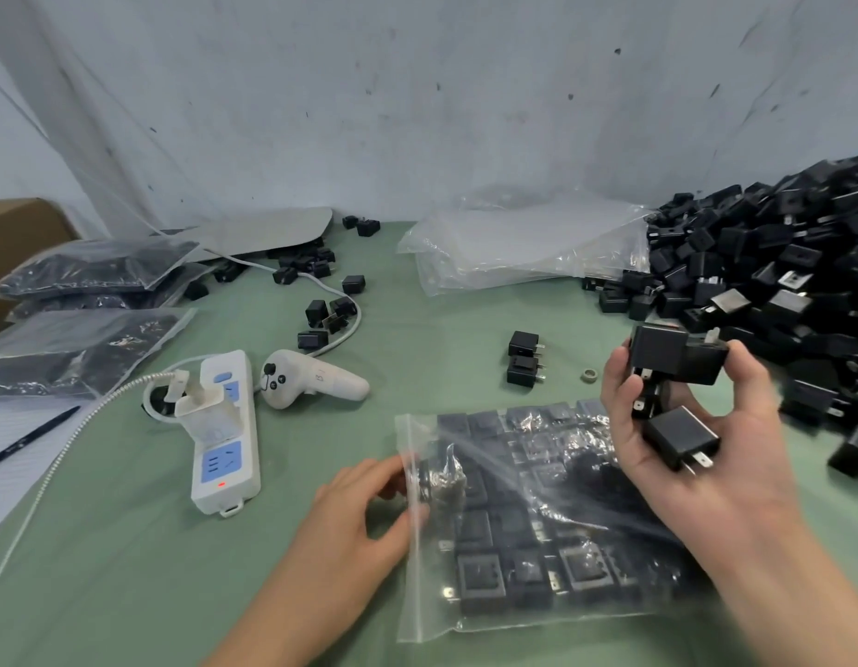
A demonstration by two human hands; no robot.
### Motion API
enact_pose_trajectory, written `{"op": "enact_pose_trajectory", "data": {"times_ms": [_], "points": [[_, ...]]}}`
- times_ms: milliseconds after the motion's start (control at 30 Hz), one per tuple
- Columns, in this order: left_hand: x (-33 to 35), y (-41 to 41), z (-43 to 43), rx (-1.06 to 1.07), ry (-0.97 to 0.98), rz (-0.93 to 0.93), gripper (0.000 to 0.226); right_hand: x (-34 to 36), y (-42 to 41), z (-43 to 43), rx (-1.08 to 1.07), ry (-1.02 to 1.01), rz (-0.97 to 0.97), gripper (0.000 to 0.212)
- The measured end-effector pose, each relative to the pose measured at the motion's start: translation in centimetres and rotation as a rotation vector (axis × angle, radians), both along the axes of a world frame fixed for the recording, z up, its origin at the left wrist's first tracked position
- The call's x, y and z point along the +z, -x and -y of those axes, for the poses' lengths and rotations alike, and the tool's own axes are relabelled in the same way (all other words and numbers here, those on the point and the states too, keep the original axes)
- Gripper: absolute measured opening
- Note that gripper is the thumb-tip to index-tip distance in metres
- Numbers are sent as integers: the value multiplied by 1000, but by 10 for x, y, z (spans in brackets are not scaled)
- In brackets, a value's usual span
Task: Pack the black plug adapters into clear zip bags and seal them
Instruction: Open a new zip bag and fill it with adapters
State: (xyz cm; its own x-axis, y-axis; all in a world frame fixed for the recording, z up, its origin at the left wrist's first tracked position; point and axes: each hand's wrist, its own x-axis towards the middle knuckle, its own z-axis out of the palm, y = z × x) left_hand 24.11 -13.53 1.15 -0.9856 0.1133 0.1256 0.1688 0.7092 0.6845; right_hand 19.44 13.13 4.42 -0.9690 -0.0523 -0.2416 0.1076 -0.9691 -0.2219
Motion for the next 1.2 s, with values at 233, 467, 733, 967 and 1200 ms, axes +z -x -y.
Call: {"op": "enact_pose_trajectory", "data": {"times_ms": [233,467,733,967,1200], "points": [[-1,3,-10,115,-473,151,54,1,0,0,4,11,18,46],[6,4,-20,180,-1038,403,44,3,-2,3,29,-12,11,47],[5,5,-24,-11,-1206,593,56,5,-3,13,141,-97,37,52],[19,7,-14,314,-354,-294,16,12,-9,24,399,-373,-11,44],[25,6,-62,14,-291,-186,28,18,-21,45,540,-754,-169,38]]}}
